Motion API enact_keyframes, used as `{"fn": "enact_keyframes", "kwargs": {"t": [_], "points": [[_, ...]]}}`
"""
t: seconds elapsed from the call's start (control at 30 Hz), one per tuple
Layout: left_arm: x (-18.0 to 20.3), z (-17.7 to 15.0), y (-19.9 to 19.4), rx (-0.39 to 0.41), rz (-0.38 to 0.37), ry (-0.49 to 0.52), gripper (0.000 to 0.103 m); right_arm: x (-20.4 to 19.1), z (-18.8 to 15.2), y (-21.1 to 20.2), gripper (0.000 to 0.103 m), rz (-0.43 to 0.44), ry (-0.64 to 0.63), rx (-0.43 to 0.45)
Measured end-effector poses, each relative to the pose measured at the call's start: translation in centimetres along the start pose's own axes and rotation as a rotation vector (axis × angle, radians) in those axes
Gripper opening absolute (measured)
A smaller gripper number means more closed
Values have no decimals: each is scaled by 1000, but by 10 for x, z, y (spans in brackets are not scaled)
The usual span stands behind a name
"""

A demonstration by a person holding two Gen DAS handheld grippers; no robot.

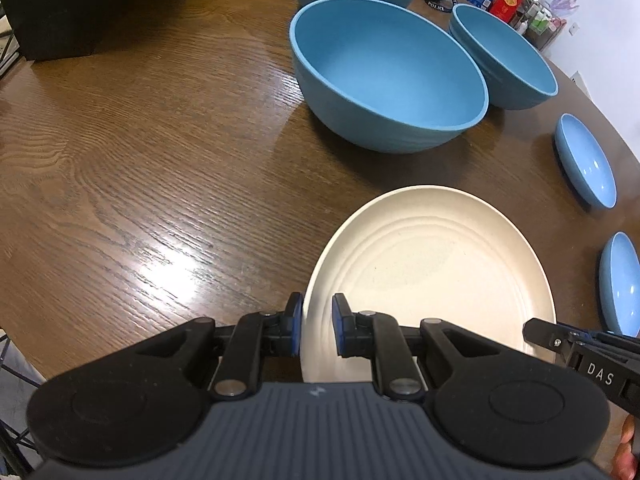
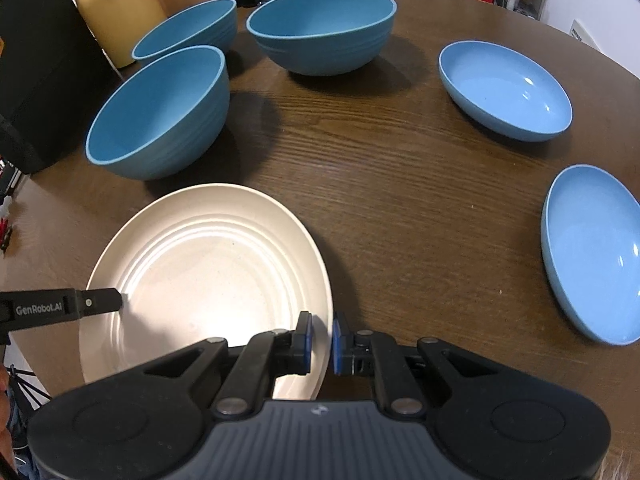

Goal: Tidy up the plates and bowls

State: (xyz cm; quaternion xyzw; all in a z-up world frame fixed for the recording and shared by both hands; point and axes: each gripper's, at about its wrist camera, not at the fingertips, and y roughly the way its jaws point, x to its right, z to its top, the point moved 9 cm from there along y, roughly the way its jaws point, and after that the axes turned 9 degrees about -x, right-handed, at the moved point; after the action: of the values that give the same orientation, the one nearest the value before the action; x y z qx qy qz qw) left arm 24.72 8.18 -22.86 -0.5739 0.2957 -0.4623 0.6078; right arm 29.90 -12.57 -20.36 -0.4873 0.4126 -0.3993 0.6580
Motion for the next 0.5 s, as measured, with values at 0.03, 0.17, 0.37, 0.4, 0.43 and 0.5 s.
{"fn": "enact_keyframes", "kwargs": {"t": [0.03, 0.17, 0.37, 0.4, 0.43, 0.5], "points": [[1, -1, 0, -1, -1, 2, 16, 0, 0, 0, 10, -1, 2, 0], [-1, -3, -2, 2, -3, 13, 16, -1, -5, -1, 10, -6, 11, -2], [-3, -3, 1, -1, -4, 19, 16, -2, -9, -2, 10, -10, 20, -3], [-4, -3, 1, -3, -5, 19, 16, -2, -9, -2, 10, -11, 22, -3], [-4, -2, 1, -4, -5, 19, 16, -2, -9, -2, 10, -10, 25, -2], [-4, -2, 1, -4, -7, 19, 16, -2, -8, -1, 10, -3, 29, -13]]}}
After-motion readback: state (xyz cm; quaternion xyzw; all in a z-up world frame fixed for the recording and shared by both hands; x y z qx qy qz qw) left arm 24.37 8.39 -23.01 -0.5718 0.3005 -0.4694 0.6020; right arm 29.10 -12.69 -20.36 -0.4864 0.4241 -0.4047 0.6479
